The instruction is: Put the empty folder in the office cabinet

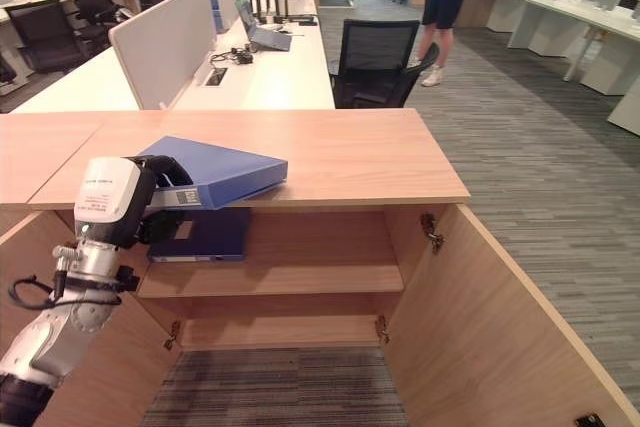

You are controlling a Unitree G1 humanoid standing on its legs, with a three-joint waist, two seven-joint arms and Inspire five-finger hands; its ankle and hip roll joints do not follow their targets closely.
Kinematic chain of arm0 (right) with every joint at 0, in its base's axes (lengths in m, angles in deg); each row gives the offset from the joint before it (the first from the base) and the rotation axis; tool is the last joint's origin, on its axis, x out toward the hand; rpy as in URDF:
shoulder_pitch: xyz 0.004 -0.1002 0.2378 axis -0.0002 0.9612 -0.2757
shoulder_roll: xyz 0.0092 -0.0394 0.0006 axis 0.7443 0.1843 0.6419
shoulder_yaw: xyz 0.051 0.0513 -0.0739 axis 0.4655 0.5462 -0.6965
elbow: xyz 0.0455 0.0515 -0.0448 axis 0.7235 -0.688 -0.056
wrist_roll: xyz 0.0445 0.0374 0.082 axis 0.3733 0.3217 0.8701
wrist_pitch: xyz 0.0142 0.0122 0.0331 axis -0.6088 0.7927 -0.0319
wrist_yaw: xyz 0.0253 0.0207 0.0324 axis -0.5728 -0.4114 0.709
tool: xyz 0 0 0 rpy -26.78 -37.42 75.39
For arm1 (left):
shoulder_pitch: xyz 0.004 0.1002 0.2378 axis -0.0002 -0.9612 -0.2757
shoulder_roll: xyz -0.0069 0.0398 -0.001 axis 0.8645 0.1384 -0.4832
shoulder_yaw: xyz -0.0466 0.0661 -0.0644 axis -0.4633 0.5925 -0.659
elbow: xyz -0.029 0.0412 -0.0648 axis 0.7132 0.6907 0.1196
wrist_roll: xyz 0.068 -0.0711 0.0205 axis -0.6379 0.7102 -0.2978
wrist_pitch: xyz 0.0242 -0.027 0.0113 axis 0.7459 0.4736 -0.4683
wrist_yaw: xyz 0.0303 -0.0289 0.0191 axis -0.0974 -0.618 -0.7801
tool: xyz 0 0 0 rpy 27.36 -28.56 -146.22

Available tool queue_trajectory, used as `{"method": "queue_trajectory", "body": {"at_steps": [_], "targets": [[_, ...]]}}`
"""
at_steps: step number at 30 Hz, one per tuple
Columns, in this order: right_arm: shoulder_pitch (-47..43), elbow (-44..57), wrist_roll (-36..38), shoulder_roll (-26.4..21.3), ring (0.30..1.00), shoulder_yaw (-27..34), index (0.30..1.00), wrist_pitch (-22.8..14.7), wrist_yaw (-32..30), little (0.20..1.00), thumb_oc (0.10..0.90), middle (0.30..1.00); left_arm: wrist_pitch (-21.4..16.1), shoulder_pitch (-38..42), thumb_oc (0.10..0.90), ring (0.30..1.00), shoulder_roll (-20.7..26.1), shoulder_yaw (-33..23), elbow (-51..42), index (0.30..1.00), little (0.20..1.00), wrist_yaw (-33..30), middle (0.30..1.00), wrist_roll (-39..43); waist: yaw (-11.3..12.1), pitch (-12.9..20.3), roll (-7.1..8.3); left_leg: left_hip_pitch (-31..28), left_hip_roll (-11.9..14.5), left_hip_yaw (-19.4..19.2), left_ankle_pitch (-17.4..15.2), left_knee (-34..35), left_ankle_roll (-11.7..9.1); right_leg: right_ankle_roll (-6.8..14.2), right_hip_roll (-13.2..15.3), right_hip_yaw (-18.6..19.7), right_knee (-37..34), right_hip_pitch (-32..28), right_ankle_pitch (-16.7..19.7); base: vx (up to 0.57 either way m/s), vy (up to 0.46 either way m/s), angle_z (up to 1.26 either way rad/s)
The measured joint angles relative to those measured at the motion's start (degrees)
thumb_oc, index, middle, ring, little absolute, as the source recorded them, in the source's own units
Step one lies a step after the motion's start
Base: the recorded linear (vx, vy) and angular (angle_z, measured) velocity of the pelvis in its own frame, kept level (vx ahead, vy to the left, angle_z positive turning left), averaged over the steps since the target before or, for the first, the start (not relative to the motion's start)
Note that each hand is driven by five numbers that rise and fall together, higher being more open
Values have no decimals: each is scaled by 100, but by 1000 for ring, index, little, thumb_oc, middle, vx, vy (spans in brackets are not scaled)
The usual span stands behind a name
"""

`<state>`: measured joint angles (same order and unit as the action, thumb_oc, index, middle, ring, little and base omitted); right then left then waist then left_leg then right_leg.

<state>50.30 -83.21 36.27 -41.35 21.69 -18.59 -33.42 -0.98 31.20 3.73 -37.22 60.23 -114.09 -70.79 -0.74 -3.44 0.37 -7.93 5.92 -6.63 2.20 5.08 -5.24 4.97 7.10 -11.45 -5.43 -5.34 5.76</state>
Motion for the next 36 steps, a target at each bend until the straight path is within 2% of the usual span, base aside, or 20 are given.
{"method": "queue_trajectory", "body": {"at_steps": [6, 8, 14, 17, 18, 20, 23, 27, 31, 34, 36], "targets": [[-3, 60, 17, 3, 900, -1, 900, 5, 10, 900, 800, 900, -208, -371, 400, 300, -372, -474, -476, 300, 300, 102, 300, 712, 168, -12, -20, 76, -3, 102, -21, 0, 25, 21, 4, -75, 0, 19, -23, -16, -17, 9], [-2, 189, 124, 2, 900, -104, 900, 0, 58, 900, 800, 900, -256, -445, 400, 300, -556, -688, -606, 300, 300, 111, 300, 1126, 250, -32, -58, 107, -2, 122, -11, 0, 17, 19, 3, -91, 0, 43, -19, -19, -20, 5], [-106, 865, 235, 23, 900, -317, 900, -11, 258, 900, 800, 900, -472, -471, 400, 300, -692, -1007, -640, 300, 300, 196, 300, 2639, 327, -72, -178, 212, -2, 260, 50, -1, 45, 11, 9, -235, 0, 61, -28, -19, -9, 12], [-111, 1505, 341, -60, 900, -558, 900, -51, 401, 900, 800, 900, -666, -448, 400, 300, -982, -1331, -793, 300, 300, 682, 300, 4279, 390, -98, -223, 237, 2, 335, 69, -2, 54, -1, 6, -312, 0, 60, -40, -1, -8, 9], [-118, 1514, 341, -59, 900, -556, 900, -59, 415, 900, 800, 900, -671, -448, 400, 300, -985, -1334, -804, 300, 300, 711, 300, 4350, 394, -98, -224, 234, 2, 343, 69, -2, 55, -2, 5, -317, 0, 58, -41, 6, -7, 17], [-249, 1695, 343, -52, 900, -586, 900, -62, 520, 900, 800, 900, -714, -457, 400, 300, -1003, -1423, -902, 300, 300, 1163, 300, 5289, 501, -134, -229, 212, -2, 392, 103, -2, 9, -17, 9, -366, 1, 17, -49, 5, -1, 12], [-282, 1910, 343, -51, 900, -637, 900, -56, 625, 900, 800, 900, -717, -459, 400, 300, -1004, -1444, -913, 300, 300, 1637, 300, 6131, 578, -212, -226, 198, -8, 407, 100, -2, 13, -20, 16, -395, 1, -17, -49, 2, -4, 6], [-230, 2297, 343, -67, 900, -807, 900, -17, 756, 900, 800, 900, -694, -460, 400, 300, -1003, -1444, -918, 300, 300, 2405, 300, 7113, 572, -273, -211, 213, -8, 440, 100, -3, 13, -27, 19, -443, 1, -28, -62, -4, 5, 5], [-228, 2823, 345, -165, 900, -876, 900, 25, 860, 900, 800, 900, -572, -463, 400, 300, -891, -1397, -996, 300, 300, 3015, 300, 7687, 583, -384, -261, 208, -9, 448, 101, -2, 13, -31, 19, -452, 1, -40, -61, 0, 0, 0], [-289, 3071, 345, -272, 900, -934, 900, 8, 904, 900, 800, 900, -334, -517, 400, 300, -675, -1276, -1096, 300, 300, 3527, 300, 8141, 573, -397, -283, 193, -8, 485, 101, -3, 12, -29, 16, -481, 1, -71, -69, -1, 8, 4], [-285, 3241, 345, -337, 900, -943, 900, 14, 920, 900, 800, 900, -189, -636, 400, 300, -366, -1223, -1219, 300, 300, 3773, 300, 8400, 573, -410, -287, 186, -9, 485, 101, -2, 12, -20, 17, -481, 1, -77, -77, 0, 0, 0]]}}
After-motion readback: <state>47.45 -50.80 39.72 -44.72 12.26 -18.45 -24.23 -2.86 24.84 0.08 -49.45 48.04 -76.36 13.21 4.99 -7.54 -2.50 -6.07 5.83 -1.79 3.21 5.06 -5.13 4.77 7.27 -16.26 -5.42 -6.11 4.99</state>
